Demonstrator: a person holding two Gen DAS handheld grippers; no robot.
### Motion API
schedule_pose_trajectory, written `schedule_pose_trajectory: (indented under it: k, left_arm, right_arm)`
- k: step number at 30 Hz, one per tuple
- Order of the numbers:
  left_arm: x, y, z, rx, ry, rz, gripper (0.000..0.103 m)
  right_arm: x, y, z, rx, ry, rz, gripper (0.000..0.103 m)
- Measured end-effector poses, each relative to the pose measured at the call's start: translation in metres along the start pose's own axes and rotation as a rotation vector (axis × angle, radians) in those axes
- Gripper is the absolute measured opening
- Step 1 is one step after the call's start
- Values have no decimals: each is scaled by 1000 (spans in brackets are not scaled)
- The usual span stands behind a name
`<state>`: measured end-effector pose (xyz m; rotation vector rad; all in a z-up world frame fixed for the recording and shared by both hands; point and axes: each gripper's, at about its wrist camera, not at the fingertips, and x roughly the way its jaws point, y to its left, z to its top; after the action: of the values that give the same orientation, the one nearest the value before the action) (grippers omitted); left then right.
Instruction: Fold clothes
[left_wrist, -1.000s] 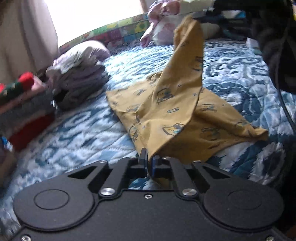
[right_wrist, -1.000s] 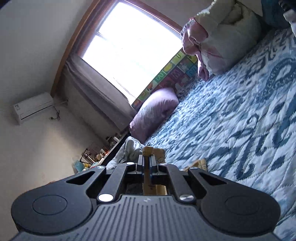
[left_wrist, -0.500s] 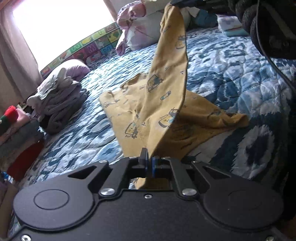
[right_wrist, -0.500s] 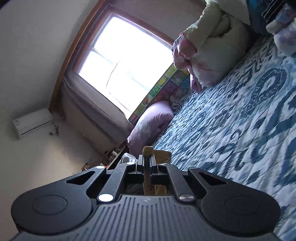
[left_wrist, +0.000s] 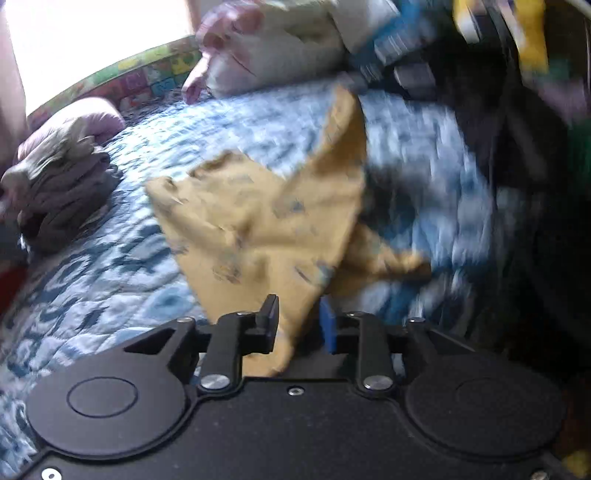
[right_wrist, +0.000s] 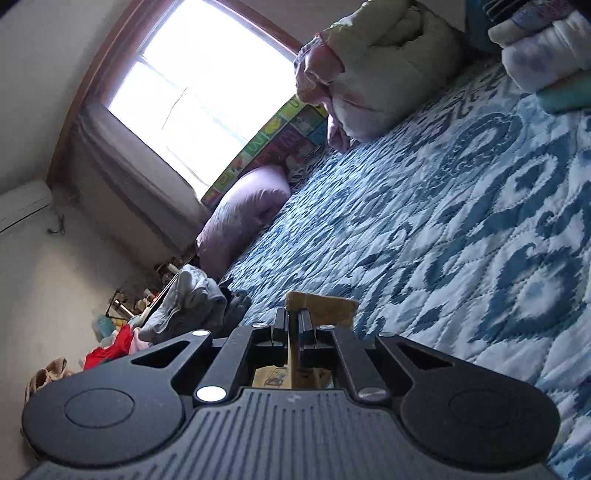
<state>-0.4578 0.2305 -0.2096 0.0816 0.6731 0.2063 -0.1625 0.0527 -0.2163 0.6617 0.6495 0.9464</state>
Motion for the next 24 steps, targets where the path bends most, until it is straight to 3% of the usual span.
schedule_pose_trajectory:
  k: [4, 7, 10, 12, 15, 18, 21, 24]
  left_arm:
    - [-6, 34, -1, -91, -5, 117, 13]
    - [0, 37, -4, -117, 15, 160, 9]
    - [8, 21, -6, -83, 28, 99, 9]
    - [26, 6, -13, -35, 89, 39, 9]
    - [36, -8, -15, 28, 122, 48, 9]
    - [19, 11, 6, -86, 68, -10, 9]
    - [20, 37, 32, -176, 18, 54, 9]
    - [38, 52, 59, -164, 6, 150, 9]
  right_arm:
    - [-1, -2, -1, 11, -5, 5, 7]
    - [-2, -3, 0, 16, 3, 8, 7]
    - [-6, -1, 1, 15, -9, 35, 7]
    - [-8, -1, 2, 13, -19, 45, 7]
    - [-4, -8, 2, 20, 5, 11, 7]
    - [5, -18, -4, 36, 50, -31, 7]
    - [8, -22, -7, 33, 77, -40, 7]
    - [11, -26, -9, 28, 106, -62, 7]
